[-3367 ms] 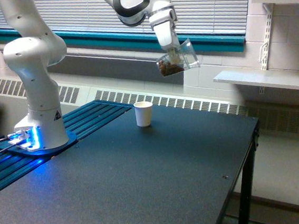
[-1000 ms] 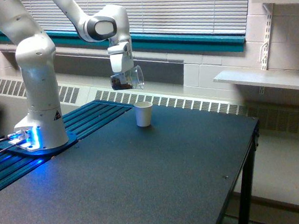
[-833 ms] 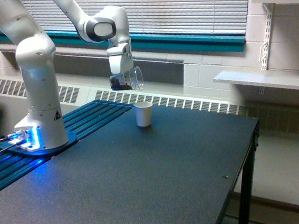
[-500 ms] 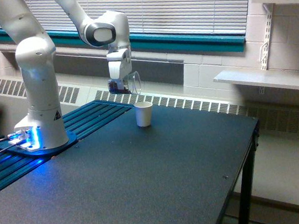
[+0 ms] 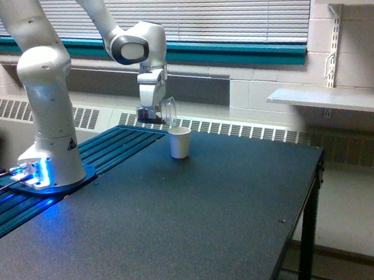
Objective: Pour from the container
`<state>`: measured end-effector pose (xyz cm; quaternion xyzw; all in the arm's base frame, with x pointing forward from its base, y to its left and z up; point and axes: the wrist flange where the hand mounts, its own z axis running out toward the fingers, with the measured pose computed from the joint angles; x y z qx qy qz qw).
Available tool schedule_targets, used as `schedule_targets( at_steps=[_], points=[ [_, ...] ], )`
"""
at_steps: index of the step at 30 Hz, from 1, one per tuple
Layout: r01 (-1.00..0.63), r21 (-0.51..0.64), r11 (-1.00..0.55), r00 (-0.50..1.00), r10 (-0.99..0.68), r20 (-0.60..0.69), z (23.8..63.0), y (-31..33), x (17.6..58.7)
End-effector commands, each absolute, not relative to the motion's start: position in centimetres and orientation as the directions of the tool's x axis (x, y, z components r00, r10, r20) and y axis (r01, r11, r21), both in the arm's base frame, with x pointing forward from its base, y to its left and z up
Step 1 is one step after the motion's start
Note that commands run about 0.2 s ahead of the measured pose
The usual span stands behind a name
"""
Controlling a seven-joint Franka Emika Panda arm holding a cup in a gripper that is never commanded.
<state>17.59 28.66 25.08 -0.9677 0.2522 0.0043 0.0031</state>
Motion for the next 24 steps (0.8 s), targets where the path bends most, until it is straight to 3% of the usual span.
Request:
schedule_targets(
  at_steps=[1,24],
  points=[
    [-0.461,0.003,-0.887,0.887,-0.461,-0.013,24.9,28.1,18.7],
    [-0.390,0.047,-0.920,0.915,-0.392,-0.092,24.8,29.1,19.1]
  ],
)
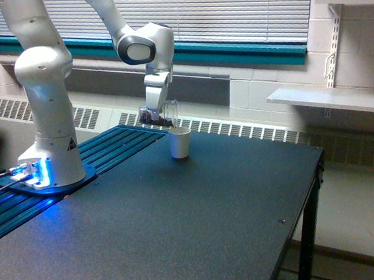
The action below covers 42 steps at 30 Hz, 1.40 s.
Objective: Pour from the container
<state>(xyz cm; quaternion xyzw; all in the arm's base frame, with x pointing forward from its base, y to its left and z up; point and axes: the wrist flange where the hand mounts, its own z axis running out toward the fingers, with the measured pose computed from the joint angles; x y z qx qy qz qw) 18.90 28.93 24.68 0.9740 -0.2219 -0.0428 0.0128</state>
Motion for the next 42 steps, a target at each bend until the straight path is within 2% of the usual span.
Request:
schedule_targets(
  at_steps=[1,42],
  points=[
    [-0.390,0.049,-0.919,0.915,-0.393,-0.092,24.8,29.0,19.1],
    [-0.369,0.112,-0.923,0.912,-0.383,-0.146,26.0,27.0,19.0]
  ],
)
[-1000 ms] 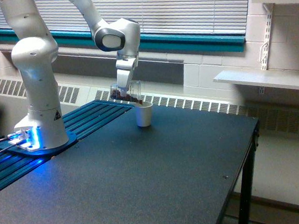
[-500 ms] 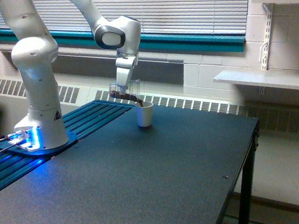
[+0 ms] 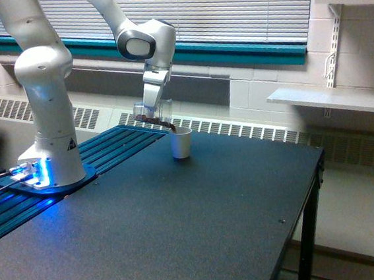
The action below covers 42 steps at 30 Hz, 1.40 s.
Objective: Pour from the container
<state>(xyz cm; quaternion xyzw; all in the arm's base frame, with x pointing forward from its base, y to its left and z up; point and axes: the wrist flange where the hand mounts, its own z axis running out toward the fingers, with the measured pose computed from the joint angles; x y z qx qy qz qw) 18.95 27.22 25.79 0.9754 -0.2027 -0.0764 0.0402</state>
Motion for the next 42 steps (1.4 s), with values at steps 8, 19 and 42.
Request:
schedule_targets(
  at_steps=[8,19,42],
  points=[
    [-0.366,0.117,-0.923,0.911,-0.381,-0.156,26.1,26.6,19.4],
    [-0.347,0.125,-0.929,0.915,-0.365,-0.173,26.3,26.2,20.0],
    [-0.323,0.114,-0.940,0.913,-0.341,-0.224,26.3,26.8,20.8]
  ],
)
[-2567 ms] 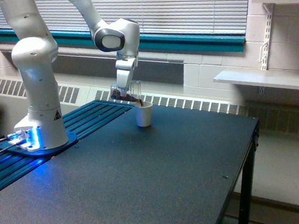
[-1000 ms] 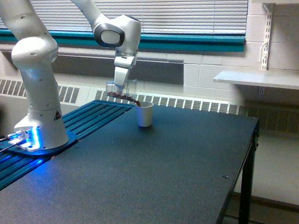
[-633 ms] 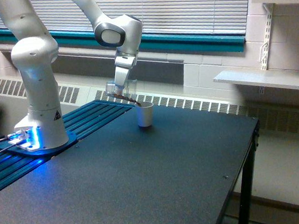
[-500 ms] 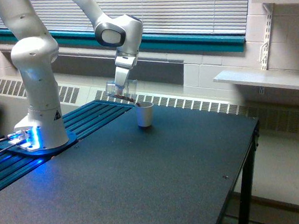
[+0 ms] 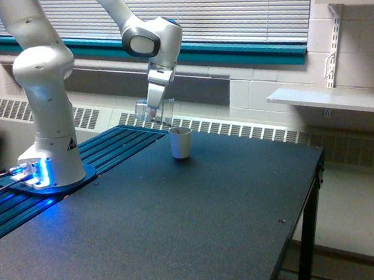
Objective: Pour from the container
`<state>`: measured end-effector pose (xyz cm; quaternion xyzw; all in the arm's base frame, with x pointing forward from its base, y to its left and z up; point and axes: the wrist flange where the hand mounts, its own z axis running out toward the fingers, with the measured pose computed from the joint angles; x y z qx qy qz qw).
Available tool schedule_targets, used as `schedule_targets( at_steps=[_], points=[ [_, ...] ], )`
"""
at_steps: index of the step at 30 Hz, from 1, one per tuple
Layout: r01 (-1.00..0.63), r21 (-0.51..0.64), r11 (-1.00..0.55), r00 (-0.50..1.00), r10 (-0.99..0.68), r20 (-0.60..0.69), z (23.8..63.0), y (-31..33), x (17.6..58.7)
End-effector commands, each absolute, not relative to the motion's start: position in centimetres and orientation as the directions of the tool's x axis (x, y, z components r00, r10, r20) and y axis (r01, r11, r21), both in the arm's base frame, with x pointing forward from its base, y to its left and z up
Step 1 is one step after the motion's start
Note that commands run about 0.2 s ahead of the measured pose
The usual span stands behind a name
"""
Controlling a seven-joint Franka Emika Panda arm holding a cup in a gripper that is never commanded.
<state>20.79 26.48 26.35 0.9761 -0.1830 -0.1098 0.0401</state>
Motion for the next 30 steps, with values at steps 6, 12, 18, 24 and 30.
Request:
schedule_targets(
  at_steps=[6,12,18,24,30],
  points=[
    [-0.313,0.117,-0.942,0.916,-0.332,-0.224,26.2,27.0,21.0],
    [-0.314,0.108,-0.943,0.923,-0.330,-0.199,26.7,27.3,21.8],
    [-0.320,0.098,-0.942,0.927,-0.333,-0.171,27.3,27.6,22.4],
    [-0.330,0.087,-0.940,0.929,-0.340,-0.146,27.8,27.7,22.8],
    [-0.329,0.084,-0.941,0.935,-0.337,-0.108,28.0,27.4,23.4]
  ],
)
